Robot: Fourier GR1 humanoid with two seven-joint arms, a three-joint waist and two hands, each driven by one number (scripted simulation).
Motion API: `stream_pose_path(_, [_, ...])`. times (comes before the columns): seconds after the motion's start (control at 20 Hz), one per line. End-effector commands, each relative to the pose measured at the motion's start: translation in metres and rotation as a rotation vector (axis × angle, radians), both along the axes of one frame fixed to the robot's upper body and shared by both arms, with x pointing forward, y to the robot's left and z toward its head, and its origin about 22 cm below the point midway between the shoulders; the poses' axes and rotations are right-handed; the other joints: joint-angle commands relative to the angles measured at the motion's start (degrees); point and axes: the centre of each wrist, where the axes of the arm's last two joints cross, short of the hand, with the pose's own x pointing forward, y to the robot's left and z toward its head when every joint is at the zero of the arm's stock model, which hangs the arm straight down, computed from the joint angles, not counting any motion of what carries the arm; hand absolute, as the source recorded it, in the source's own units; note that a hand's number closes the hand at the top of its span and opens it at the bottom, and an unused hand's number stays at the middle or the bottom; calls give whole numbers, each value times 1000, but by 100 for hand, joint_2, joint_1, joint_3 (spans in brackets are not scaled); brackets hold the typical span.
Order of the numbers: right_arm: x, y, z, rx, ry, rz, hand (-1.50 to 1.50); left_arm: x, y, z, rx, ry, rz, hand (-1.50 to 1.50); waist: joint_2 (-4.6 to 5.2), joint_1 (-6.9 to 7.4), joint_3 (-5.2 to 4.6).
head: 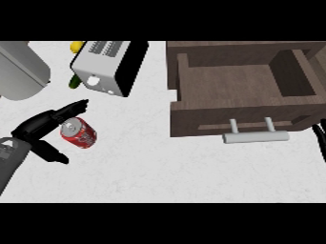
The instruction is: Pick up the can, place it into the drawer and close the drawer
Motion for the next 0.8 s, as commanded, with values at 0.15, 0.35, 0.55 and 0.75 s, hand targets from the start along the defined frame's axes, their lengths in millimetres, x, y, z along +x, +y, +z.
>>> stream_pose_path(0.15, [-3, 7, 3, -31, 0, 2, -150, -2, -9, -15, -176, 54, -119, -150, 4, 2, -4])
stream_pose_path(0.35, [7, 7, 10, -11, -16, -14, -150, -3, -7, -17, -183, 61, -132, -150, 15, 44, -6])
stream_pose_path(0.55, [-1, 1, 0, -7, 3, 11, -150, 8, -23, -19, -172, 52, -120, -150, 24, -32, -3])
stream_pose_path(0.75, [4, 3, 12, 0, -1, -9, -150, 5, -39, -29, -194, 54, -147, -150, -4, 75, 1])
